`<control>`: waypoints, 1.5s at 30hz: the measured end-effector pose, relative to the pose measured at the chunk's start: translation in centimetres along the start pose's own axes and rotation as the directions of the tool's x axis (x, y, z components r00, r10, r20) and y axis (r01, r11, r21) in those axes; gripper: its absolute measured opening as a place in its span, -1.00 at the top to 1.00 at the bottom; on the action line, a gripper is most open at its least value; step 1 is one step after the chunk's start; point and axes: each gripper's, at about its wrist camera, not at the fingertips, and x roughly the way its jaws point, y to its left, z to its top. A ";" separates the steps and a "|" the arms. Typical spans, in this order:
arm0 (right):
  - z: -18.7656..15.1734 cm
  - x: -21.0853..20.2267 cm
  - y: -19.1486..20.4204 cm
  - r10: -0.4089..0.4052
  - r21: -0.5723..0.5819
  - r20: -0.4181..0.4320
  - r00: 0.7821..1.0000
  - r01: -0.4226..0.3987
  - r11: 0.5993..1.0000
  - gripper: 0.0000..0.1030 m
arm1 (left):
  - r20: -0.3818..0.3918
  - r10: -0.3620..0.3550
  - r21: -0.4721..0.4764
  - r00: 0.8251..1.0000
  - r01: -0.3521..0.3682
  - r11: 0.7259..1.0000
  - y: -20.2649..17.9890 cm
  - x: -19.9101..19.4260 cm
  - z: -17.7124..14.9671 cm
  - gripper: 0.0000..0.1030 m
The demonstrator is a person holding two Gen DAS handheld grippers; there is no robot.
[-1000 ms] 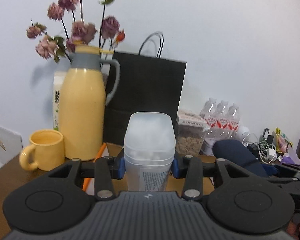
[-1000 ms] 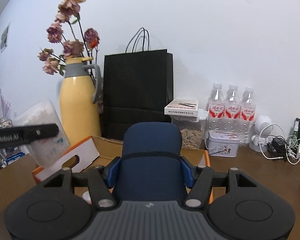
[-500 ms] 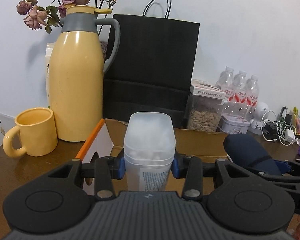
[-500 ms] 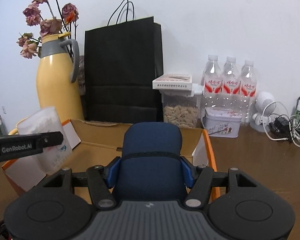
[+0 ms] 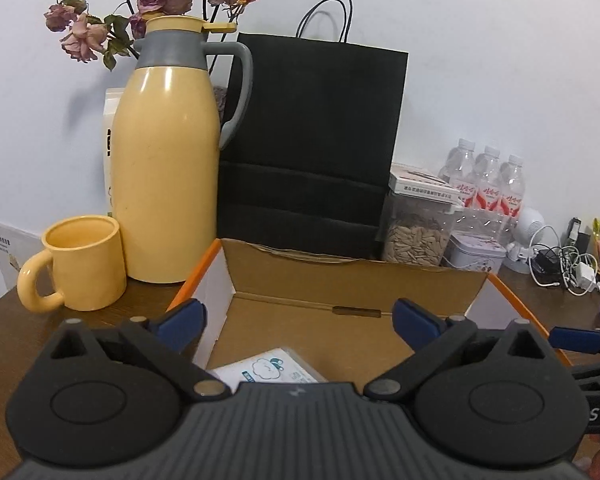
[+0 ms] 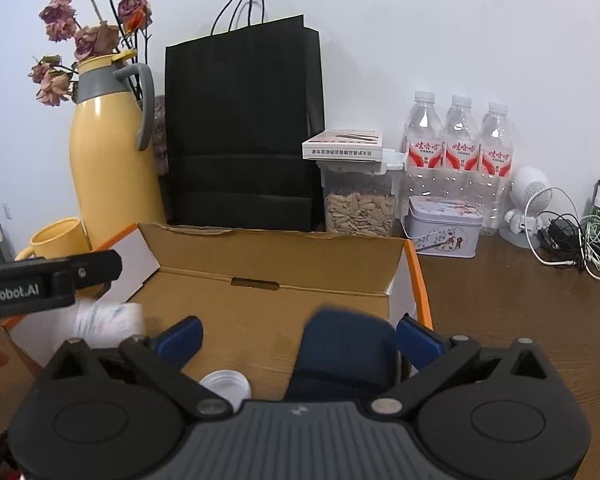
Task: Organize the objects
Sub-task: 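Carry the case and container into the cardboard box and open both grippers, then withdraw both grippers from the box, then move the right gripper to the white cap on the purple cloth and grasp it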
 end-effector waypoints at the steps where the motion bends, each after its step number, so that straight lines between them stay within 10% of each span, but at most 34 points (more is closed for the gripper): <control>1: 0.0 0.0 0.0 -0.003 -0.002 0.001 1.000 0.003 1.000 -1.00 | -0.001 0.001 0.000 1.000 -0.001 1.000 0.0 0.0 0.0 -1.00; 25: 0.9 -5.5 1.0 0.005 -0.071 0.080 0.997 0.001 0.997 -1.00 | 0.059 -0.058 0.016 0.997 0.057 0.998 1.2 -5.8 1.0 -1.00; 45: -5.0 -15.2 1.9 0.021 -0.092 0.065 0.998 -0.015 0.996 -1.00 | 0.007 -0.040 0.015 0.999 0.040 0.999 5.1 -15.6 -3.3 -1.00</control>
